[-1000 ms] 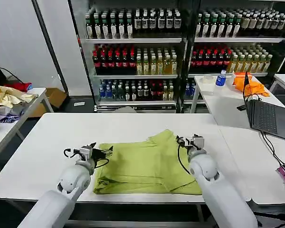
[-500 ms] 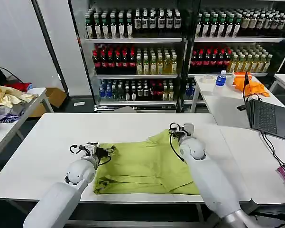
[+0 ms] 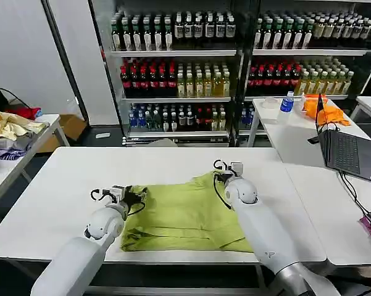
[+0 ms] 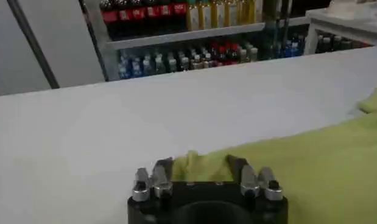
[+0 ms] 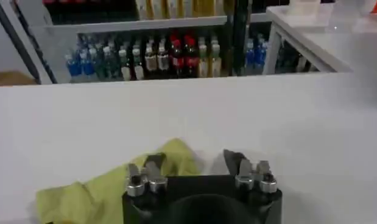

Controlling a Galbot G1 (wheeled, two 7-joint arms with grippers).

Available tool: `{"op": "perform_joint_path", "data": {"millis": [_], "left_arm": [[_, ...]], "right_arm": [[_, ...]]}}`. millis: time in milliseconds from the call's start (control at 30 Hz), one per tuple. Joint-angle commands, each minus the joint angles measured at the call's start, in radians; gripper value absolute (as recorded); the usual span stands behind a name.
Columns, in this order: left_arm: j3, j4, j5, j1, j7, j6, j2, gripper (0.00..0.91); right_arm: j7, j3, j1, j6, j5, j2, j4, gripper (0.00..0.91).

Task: Fold and organize the clothes.

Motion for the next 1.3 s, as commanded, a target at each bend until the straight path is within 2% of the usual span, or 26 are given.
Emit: {"op": "perform_joint_path", "data": {"millis": [33,600,1100,1300], "left_arm": [[-0.005,-0.001,-0.022,0.023,0.011,0.002,0.003,0.020],[-0.039,-0.138,-0.030,0.065,0.037,0.002,0.023,0.020],[-0.098,-0.319,-0.087,0.151,0.042,0.003,0.114,0.020],[-0.118,-0.366,-0.092,0.201,0.051,0.003,0.141,0.020]], "right_arm": [[-0.011,-0.006,-0.007,-0.003,0.006,0.016,-0.018,0.000],[-0.027,0.019,-0.033,0.027,-0.019,-0.011,0.134,0.000],[-0.024,0.077,-0.241,-0.003,-0.001,-0.165,0.569,0.000],[-0.016,0.112,-0.326,-0.003,0.005,-0.214,0.687,0.000]]}}
